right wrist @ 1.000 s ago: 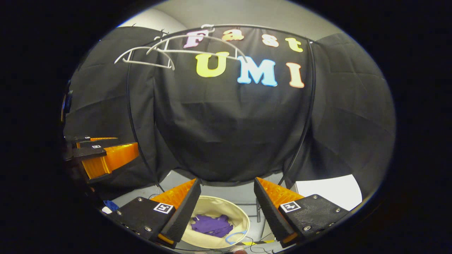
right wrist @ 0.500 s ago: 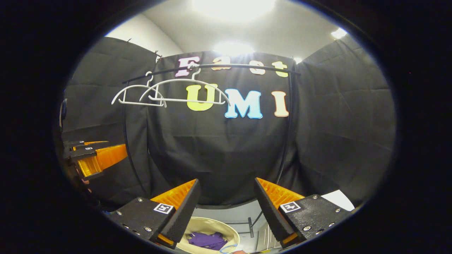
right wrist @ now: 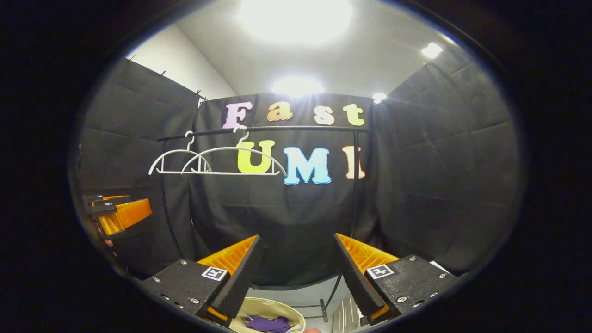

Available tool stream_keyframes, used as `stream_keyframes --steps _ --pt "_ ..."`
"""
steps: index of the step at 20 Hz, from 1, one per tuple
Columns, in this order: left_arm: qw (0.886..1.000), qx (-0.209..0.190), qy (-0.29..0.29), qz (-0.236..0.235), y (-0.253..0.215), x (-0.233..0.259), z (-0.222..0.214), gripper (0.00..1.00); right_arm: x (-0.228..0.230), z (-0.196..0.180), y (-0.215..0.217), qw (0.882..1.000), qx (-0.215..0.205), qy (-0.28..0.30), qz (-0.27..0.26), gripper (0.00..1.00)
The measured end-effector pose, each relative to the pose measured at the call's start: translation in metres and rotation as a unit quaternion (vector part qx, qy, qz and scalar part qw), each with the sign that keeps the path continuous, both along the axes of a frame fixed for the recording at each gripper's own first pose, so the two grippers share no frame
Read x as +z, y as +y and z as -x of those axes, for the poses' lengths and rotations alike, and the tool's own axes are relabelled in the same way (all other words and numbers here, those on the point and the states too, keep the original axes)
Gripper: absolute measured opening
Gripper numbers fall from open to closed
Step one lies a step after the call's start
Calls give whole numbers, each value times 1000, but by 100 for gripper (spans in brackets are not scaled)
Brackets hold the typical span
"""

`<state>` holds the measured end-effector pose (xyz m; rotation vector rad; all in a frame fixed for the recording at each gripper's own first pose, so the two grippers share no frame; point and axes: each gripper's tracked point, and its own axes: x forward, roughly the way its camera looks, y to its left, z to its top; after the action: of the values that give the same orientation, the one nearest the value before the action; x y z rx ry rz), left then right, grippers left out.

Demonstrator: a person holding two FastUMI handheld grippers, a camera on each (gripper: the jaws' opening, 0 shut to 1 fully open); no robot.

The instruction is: Grasp the clothes on the hanger with both hands and then place them into the laundry hamper below.

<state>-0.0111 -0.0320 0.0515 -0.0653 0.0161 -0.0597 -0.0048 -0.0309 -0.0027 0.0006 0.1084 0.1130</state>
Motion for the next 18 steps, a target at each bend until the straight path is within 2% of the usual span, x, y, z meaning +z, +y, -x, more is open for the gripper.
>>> stream_keyframes --steps 1,2,4,11,12,14,15,16,17,18 --pt "1000 5 -4 -1 2 7 5 83 6 4 -2 1000 0 -5 -1 94" --pt "1000 8 -7 -1 2 13 11 89 10 8 -6 1000 -1 -9 -1 94" --pt "1000 13 -10 -3 0 18 21 89 17 17 -15 1000 -6 -19 2 93" --pt "999 28 -12 -14 -3 23 43 77 21 37 -39 999 -22 -28 -1 94" --pt "999 29 -12 -14 -2 22 43 81 21 39 -40 999 -23 -27 -2 92" --pt "999 31 -14 -14 -2 24 45 89 23 42 -44 999 -27 -29 -5 93" --pt "999 31 -16 -14 -2 25 46 89 25 43 -45 999 -28 -31 -5 93" --pt "999 31 -18 -14 -3 26 49 83 25 44 -46 999 -29 -32 -6 94" --pt "999 32 -20 -15 -3 28 50 89 27 44 -46 999 -29 -34 -7 93" --pt "999 33 -22 -15 -4 27 52 89 28 45 -46 999 -29 -35 -7 93"
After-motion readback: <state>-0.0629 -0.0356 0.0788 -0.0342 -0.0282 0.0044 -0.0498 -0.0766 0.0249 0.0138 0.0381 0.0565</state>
